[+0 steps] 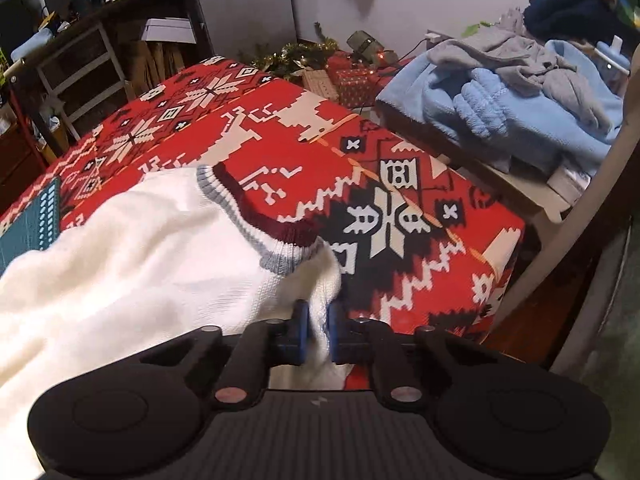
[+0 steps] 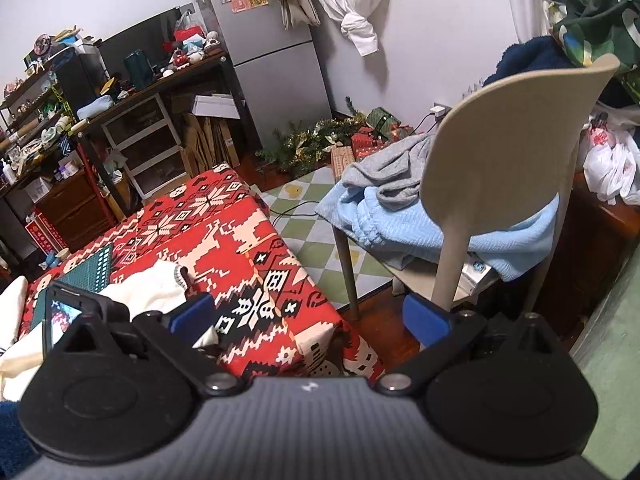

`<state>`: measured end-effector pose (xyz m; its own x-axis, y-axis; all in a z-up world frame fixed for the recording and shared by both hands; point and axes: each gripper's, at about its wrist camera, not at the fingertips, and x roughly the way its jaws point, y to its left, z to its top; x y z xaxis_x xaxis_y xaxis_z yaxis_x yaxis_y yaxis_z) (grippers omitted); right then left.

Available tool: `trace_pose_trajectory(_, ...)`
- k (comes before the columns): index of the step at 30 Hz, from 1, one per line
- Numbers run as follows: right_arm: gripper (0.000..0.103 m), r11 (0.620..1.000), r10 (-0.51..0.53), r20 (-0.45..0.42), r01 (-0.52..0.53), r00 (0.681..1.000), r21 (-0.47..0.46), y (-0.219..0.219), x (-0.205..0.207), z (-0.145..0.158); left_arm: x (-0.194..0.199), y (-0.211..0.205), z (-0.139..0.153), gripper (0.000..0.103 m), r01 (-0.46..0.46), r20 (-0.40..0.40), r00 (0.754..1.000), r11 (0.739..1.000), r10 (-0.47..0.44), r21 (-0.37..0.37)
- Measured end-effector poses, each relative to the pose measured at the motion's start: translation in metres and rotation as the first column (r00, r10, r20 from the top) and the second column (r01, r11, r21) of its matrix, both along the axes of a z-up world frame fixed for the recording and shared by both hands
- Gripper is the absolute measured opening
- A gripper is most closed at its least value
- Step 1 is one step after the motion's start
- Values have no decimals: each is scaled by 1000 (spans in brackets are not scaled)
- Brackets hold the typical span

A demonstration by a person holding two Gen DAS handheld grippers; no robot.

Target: Fold clothes

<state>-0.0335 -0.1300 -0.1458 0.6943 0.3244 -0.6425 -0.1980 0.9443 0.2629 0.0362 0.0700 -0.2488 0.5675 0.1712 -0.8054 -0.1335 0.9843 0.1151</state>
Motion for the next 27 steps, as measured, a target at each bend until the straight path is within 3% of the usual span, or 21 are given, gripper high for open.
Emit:
trace_pose_trajectory(7,102,999,32,1,-32,999,1,16,-6,2,-51,21,61,9,-9,129,992,998,2,58)
trace_pose_trajectory(12,101,996,85,21,-85,996,-3,36,-10,7,-109,72,107,9,-155,219,967,984,133,89)
trace_pose_trajectory(20,91,963,271,46,-271,961,-4,109,-17,9,-194,163,143,9,-426,291,878,898,380,111)
trace_pose_trajectory(27,83,870,493,91,-488,865,-67,201,-27,4,-244,219,122,9,-545,236,827,830,510,118)
